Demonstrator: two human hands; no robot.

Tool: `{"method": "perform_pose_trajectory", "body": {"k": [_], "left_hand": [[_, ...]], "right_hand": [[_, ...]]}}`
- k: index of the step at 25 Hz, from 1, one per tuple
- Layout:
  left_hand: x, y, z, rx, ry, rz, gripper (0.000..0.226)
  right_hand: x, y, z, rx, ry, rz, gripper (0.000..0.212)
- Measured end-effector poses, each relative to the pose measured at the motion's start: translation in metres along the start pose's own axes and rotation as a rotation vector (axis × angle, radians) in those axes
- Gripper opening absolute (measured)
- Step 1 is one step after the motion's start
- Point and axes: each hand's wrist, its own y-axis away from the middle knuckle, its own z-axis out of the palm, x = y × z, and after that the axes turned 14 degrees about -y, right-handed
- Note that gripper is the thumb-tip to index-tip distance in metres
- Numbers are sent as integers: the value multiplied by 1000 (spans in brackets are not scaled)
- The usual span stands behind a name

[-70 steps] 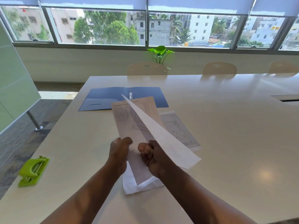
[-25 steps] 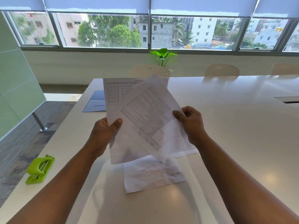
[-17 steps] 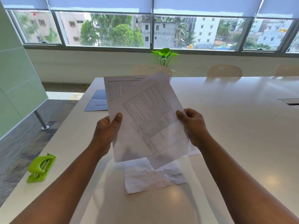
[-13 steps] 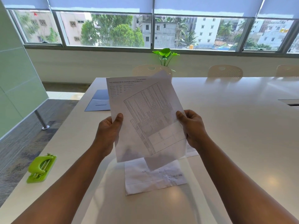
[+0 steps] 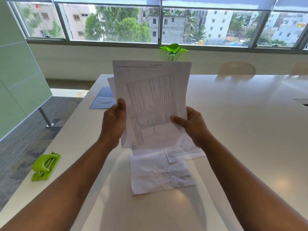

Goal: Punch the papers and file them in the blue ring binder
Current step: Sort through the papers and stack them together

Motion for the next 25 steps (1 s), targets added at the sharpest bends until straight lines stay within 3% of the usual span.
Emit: {"method": "perform_pose_trajectory", "body": {"k": [5,11,25], "left_hand": [[-7,3,1,84,-24,12,38],[-15,4,-2,-67,-12,105,14],[-31,7,-3,-96,-38,64,24]], "right_hand": [[0,8,6,-76,-15,37,26],[12,11,12,9,-84,-21,31],[18,20,18,-9,-58,9,22]]}}
